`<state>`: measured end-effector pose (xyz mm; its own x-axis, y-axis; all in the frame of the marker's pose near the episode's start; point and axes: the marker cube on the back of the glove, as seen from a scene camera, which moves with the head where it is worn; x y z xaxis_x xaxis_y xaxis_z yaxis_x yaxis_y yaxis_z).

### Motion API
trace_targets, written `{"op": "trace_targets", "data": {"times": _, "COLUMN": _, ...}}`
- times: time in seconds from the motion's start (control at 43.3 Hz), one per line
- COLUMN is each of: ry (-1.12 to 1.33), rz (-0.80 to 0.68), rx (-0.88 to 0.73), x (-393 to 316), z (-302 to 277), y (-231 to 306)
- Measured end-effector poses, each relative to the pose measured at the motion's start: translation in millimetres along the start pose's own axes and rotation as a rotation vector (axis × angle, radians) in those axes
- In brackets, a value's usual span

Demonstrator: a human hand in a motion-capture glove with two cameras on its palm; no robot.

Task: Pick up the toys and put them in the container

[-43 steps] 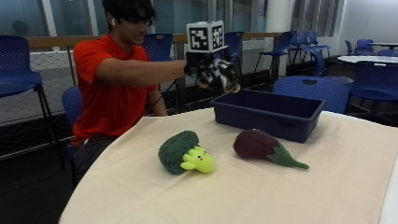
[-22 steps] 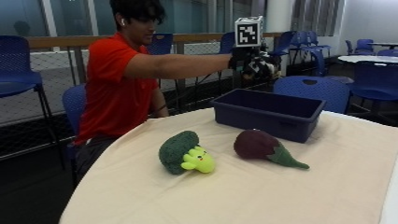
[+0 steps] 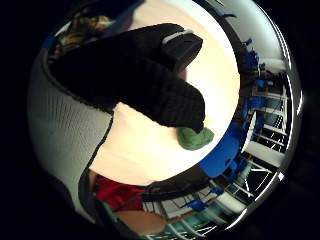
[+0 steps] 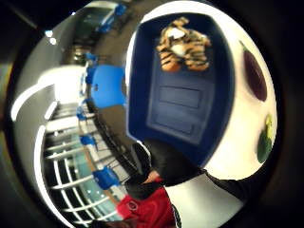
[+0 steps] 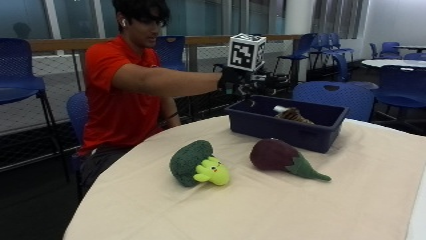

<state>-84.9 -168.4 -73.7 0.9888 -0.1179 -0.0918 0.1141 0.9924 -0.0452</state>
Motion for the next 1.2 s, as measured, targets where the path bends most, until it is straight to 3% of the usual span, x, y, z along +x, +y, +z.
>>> {"op": "trace_targets", "data": {"times": 0.346, "ry": 0.008, "rz": 0.245, "rx": 0.004, "x": 163, "z": 31, "y": 52}}
{"op": "trace_targets", "data": {"times": 0.531, "ry": -0.013, "rz": 0.276, "rx": -0.004, "x": 208, "z": 60, "y": 69}}
{"op": "trace_targets", "data": {"times": 0.97, "ry": 0.105, "rz": 0.303, "rx": -0.176, "x": 235, "z": 129, "y": 67}}
{"op": "trace_targets", "data": {"times": 1.201, "ry": 0.08, "rz": 0.272, "rx": -0.07, "x": 246, "z": 133, "y": 71}}
